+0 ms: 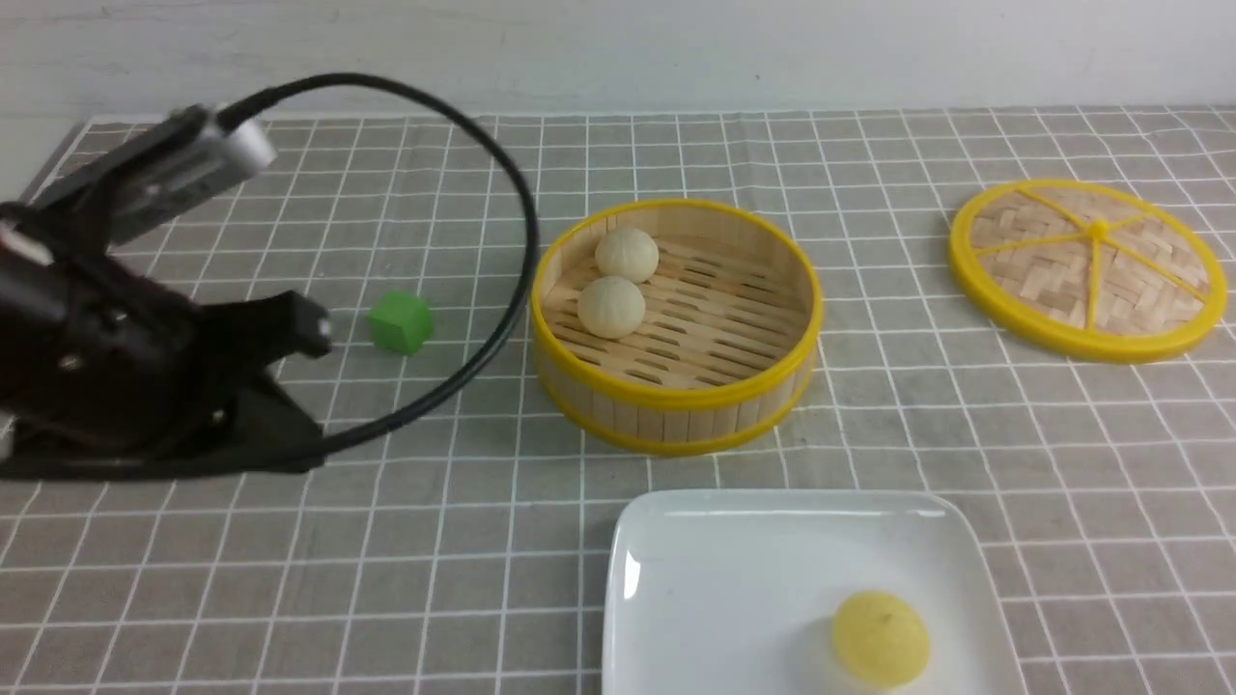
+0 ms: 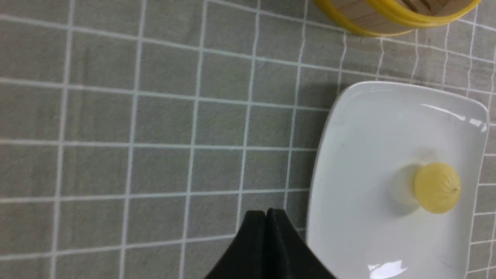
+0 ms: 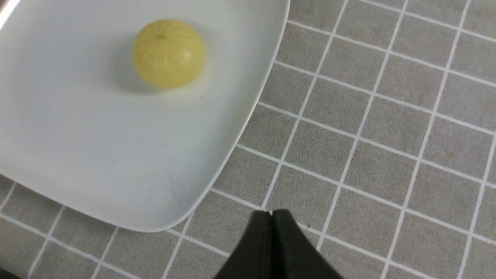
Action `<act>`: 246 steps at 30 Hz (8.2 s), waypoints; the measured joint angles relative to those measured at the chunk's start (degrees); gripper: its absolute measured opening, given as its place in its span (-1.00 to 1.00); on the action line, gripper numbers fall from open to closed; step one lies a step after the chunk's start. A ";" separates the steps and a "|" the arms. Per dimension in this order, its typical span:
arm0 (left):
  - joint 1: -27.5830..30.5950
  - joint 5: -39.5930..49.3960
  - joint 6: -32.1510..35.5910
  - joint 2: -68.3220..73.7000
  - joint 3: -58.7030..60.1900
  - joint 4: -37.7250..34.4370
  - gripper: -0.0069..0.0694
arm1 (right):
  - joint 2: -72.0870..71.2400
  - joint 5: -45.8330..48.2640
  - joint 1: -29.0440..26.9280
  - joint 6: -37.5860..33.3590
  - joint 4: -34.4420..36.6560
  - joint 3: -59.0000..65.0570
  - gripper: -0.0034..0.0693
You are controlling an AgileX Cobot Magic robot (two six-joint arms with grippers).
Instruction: Put the steamed buns into the plate on the grey tablecloth.
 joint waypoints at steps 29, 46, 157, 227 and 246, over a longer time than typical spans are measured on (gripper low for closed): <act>-19.78 -9.98 -21.60 51.07 -46.51 21.93 0.20 | -0.06 -0.72 0.00 0.05 -0.64 0.47 -0.87; -19.81 -12.89 -21.64 52.16 -46.55 29.79 0.17 | -0.06 -2.45 0.00 0.05 -0.69 0.47 -0.83; -21.04 10.94 -14.63 51.13 -59.87 21.19 -0.32 | -0.10 -3.72 0.00 0.06 -0.38 0.47 -0.50; -30.70 -5.57 -2.27 36.56 -18.65 5.78 -0.71 | -0.10 -3.10 0.00 0.06 -0.38 0.47 -0.33; -30.70 4.15 -2.27 35.42 -23.77 7.64 0.26 | -1.74 8.29 0.00 0.06 -0.38 -7.79 -0.95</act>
